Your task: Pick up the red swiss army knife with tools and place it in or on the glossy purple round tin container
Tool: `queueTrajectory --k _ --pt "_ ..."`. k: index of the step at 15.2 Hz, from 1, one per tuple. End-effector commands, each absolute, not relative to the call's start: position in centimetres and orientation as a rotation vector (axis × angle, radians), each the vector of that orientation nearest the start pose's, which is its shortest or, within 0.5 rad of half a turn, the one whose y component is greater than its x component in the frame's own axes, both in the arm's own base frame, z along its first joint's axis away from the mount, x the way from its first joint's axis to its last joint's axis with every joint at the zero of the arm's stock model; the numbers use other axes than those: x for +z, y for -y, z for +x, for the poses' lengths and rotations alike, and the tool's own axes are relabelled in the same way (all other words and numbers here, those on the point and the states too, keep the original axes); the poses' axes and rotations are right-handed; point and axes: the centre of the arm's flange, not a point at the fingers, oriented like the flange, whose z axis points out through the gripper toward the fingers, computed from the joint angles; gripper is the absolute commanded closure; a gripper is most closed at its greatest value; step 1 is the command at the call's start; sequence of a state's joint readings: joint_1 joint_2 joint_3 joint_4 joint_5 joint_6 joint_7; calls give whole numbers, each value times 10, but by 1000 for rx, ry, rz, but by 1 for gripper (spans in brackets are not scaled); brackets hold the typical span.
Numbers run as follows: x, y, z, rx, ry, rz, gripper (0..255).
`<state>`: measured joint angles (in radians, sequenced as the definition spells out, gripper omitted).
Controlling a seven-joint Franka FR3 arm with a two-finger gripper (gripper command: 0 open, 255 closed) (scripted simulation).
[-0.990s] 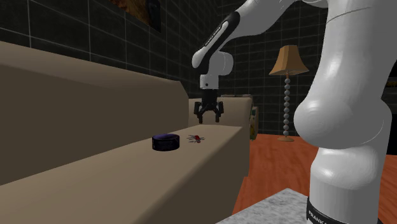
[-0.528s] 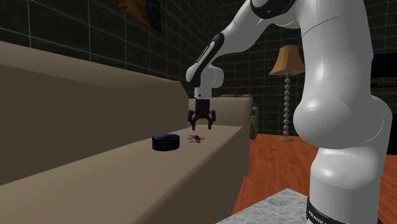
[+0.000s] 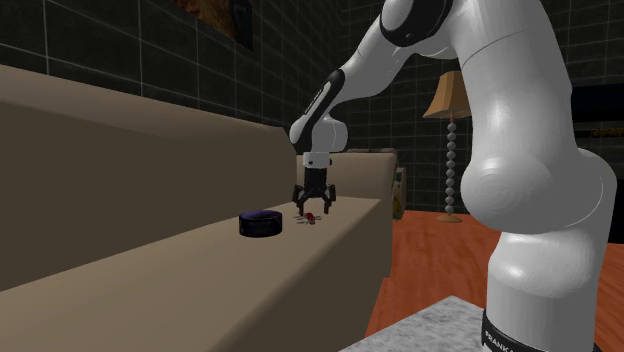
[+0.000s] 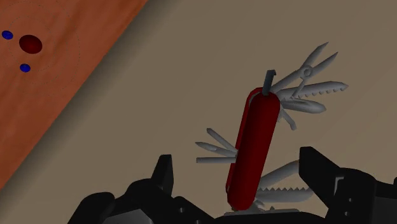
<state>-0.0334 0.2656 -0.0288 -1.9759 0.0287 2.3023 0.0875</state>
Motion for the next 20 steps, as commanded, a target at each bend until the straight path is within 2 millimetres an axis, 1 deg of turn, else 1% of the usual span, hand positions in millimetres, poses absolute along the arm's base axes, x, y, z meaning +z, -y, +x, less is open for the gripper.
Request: queueTrajectory --k 1,8,9,18,20 --pt "332 37 608 -96 -261 -3114 0" --pt "332 37 608 -96 -261 -3114 0" --pt "332 37 608 -96 -261 -3114 255" --pt "332 37 608 -96 -261 -3114 255" --pt "342 37 608 -96 -261 -3114 255"
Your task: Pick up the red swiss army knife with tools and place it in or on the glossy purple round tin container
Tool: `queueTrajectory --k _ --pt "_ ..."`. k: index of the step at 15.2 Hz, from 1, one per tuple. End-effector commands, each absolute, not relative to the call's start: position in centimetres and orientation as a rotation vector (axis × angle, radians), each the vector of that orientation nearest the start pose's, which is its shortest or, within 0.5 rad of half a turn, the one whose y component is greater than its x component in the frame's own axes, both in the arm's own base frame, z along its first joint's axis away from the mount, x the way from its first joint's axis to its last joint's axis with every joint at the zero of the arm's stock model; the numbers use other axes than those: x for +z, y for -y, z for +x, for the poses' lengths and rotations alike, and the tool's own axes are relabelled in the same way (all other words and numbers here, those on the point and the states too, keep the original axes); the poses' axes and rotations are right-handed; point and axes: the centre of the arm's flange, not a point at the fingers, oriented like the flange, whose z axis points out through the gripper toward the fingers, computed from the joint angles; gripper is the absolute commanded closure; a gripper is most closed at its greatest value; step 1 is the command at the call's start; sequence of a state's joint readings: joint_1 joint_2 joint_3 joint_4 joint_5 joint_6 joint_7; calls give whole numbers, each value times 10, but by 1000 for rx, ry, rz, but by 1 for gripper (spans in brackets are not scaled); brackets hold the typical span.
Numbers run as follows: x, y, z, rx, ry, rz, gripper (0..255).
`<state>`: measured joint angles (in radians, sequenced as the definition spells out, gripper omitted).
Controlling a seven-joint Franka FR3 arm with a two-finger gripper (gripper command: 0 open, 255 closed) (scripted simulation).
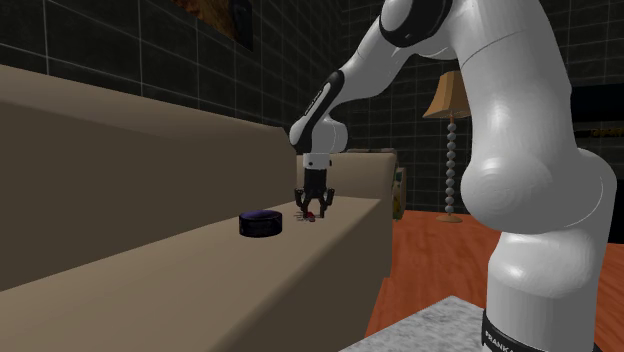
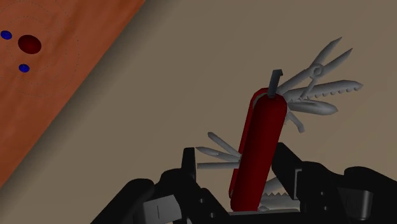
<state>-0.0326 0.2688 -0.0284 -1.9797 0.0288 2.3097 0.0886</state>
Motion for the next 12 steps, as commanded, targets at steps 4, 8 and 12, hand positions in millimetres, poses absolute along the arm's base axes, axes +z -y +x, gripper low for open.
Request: queueTrajectory --k 4,8,12 --pt "364 37 608 -96 -261 -3114 255" --pt "385 37 608 -96 -261 -3114 255" --pt "406 37 608 -96 -261 -3114 255"
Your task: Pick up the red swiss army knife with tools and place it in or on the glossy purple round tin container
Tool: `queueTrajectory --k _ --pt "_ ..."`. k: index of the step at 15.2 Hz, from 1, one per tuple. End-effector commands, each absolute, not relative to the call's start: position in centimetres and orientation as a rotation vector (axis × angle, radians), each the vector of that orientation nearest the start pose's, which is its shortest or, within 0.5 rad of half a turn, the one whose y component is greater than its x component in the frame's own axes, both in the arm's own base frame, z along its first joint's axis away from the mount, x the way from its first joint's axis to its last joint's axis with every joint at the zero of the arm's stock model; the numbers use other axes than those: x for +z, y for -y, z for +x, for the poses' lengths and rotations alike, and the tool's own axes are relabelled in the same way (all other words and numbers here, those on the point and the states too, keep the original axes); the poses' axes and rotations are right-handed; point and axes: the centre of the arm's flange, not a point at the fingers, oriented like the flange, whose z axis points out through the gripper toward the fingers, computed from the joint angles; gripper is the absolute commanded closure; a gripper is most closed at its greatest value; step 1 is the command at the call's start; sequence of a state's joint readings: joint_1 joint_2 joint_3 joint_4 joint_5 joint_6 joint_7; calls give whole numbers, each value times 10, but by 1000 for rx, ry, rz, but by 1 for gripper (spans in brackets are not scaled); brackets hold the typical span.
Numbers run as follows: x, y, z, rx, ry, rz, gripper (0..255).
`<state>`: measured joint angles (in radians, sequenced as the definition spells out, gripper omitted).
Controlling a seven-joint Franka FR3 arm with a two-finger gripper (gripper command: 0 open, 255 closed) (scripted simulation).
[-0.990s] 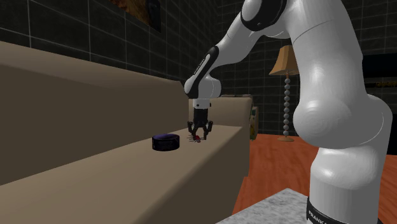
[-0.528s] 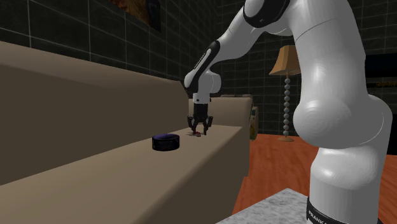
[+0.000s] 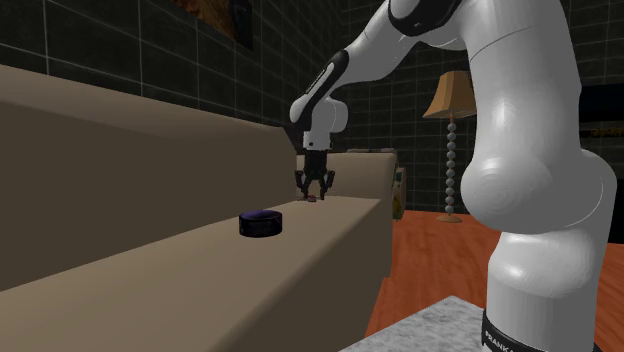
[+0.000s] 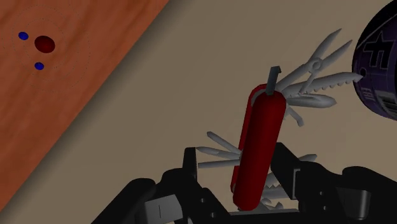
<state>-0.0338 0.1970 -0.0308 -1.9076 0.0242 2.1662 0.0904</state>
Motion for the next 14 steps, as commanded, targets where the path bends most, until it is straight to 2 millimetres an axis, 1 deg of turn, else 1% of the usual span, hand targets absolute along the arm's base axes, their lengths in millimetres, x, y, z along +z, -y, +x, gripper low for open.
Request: queueTrajectory --k 1,13,14 --pt "411 37 608 -96 -261 -3114 255" --pt "474 37 608 -96 -261 -3114 255" --pt "476 37 608 -96 -261 -3114 255"
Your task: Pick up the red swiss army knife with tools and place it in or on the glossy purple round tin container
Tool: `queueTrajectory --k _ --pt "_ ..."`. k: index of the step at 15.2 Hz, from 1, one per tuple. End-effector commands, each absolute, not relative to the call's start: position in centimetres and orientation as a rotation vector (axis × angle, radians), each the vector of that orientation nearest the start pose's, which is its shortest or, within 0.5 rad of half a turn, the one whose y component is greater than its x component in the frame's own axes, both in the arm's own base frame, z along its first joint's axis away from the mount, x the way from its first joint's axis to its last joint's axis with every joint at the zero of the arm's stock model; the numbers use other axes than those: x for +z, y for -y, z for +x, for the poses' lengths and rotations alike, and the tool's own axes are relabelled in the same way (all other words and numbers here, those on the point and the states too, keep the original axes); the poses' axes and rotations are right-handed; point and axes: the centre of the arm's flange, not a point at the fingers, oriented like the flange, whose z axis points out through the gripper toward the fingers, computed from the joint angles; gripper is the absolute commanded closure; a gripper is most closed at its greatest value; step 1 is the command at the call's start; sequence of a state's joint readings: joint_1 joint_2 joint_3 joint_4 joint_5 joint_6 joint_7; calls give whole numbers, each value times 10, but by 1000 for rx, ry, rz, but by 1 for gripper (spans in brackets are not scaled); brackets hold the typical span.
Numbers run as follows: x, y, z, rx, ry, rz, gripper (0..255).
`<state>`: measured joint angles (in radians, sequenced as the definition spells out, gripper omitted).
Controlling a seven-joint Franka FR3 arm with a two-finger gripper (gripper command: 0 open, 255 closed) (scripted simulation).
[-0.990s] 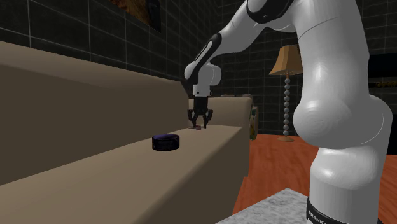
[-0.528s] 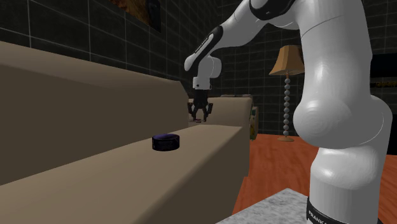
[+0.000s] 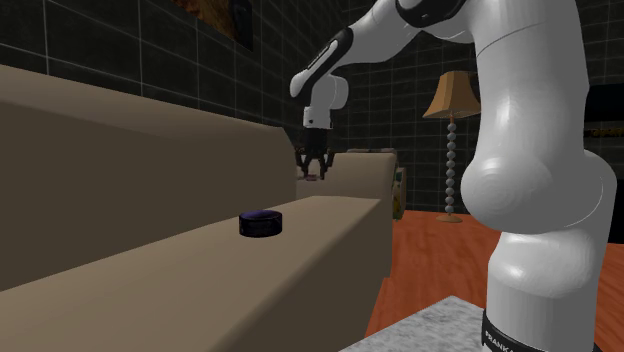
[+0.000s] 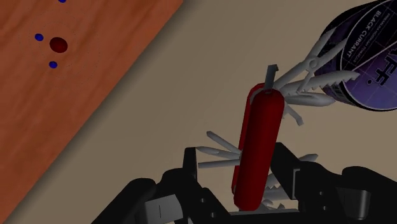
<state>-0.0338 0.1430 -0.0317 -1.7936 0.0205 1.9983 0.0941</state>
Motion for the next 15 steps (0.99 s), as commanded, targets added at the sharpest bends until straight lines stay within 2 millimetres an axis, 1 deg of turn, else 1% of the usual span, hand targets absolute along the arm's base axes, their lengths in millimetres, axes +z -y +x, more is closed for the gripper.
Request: queueTrajectory --k 1,12,13,15 --pt "477 24 607 -96 -261 -3114 255" --pt "482 -120 590 -96 -261 -3114 255" --pt "483 -141 587 -96 -261 -3114 255" --pt "473 -141 587 -96 -261 -3114 255"
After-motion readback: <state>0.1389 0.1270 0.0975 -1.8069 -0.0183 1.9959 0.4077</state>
